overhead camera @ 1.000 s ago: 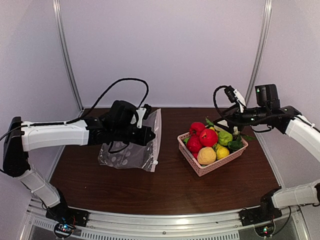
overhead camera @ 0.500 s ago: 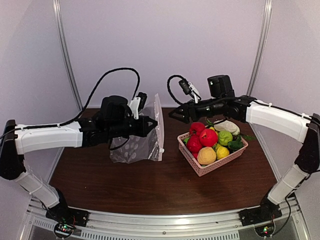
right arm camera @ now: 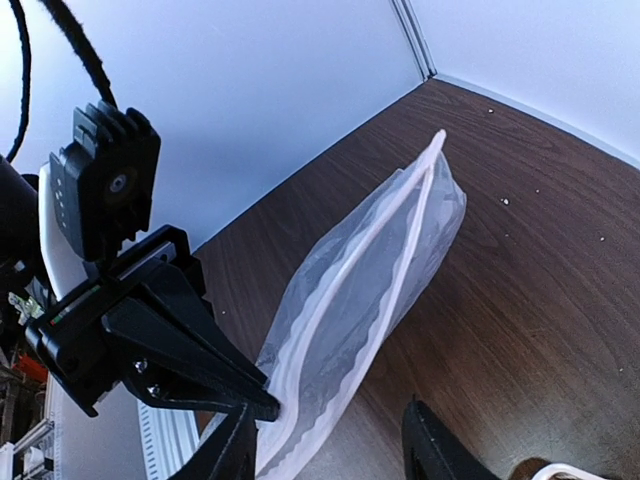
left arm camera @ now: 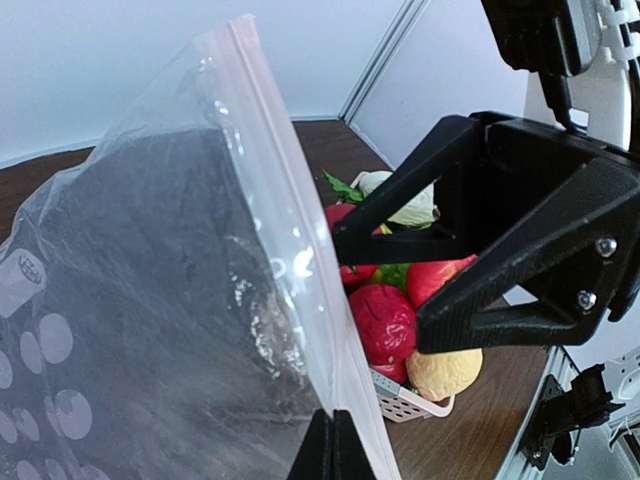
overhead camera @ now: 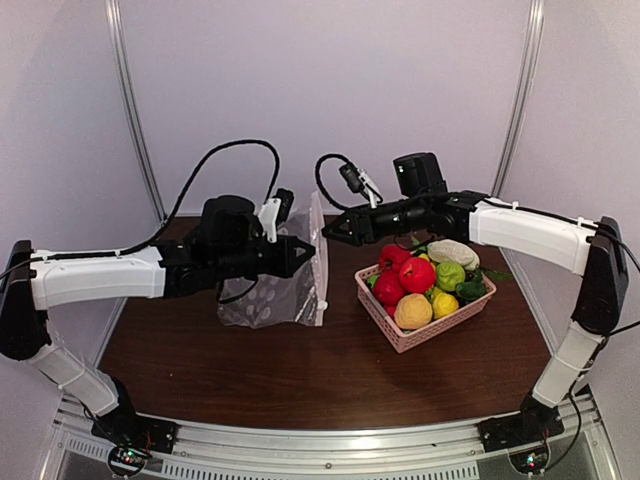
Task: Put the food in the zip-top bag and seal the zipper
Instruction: Open the zipper food storage bag.
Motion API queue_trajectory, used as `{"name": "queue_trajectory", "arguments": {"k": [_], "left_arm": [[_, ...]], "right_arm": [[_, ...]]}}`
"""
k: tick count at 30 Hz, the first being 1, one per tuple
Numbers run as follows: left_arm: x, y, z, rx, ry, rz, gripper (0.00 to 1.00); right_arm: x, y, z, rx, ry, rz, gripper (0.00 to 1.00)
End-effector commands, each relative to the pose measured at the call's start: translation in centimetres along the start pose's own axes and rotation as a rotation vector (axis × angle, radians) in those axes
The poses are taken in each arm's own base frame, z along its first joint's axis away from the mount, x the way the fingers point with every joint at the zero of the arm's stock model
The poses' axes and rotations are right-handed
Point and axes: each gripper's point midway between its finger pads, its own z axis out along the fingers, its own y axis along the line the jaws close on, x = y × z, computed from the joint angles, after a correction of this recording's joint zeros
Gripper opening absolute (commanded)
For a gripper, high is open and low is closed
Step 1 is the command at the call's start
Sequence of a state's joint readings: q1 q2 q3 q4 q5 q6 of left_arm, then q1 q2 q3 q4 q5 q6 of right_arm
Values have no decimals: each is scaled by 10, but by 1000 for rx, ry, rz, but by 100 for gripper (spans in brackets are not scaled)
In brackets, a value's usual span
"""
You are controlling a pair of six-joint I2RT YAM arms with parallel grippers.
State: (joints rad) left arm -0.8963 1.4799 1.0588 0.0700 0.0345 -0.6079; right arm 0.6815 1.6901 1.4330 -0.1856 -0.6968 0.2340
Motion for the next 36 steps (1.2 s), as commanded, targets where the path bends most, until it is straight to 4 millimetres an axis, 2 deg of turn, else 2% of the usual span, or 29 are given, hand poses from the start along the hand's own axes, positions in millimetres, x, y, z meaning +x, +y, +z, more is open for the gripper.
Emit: {"name": "queue_trajectory", "arguments": {"k": [1,8,12,14,15,22,25,27,29,31,32,36], "left_arm": [[-18,-12,-11,53,-65,1,0],[-23,-16,-23,76,-91,-9,0],[-18,-14,-25,74,-84,-10,0],[-15,-11,-26,64,-79,-16,0],[-15,-8,-27,47,-85,-24,0],[-13,36,-41,-196,-114,-76,0],[-13,45,-46,-239,-132,-85,0],[-16,42,-45,-226,-142,-87,9],[-17,34,-39,-176,-146,-89,36],[-16,26,-30,-131,-137,-101,53],[-16,23,-26,-123,-135,-106,58],[-19,-2,-14,-90,-143,-72,67]], "right_arm": [[2,1,13,-34,11,42,44],[6,-8,21,-16,11,91,32],[5,-5,24,-44,17,104,25],[1,-5,24,-38,9,102,5],[0,-8,23,-15,6,100,0],[-9,-49,-1,309,-20,55,0],[-7,-65,-12,442,-15,52,0],[-4,-68,-14,477,-12,54,0],[-2,-62,-11,459,-16,58,0],[-3,-52,-7,449,-28,55,0],[-5,-50,-7,463,-38,51,0],[-13,-39,-8,477,-73,77,0]]}}
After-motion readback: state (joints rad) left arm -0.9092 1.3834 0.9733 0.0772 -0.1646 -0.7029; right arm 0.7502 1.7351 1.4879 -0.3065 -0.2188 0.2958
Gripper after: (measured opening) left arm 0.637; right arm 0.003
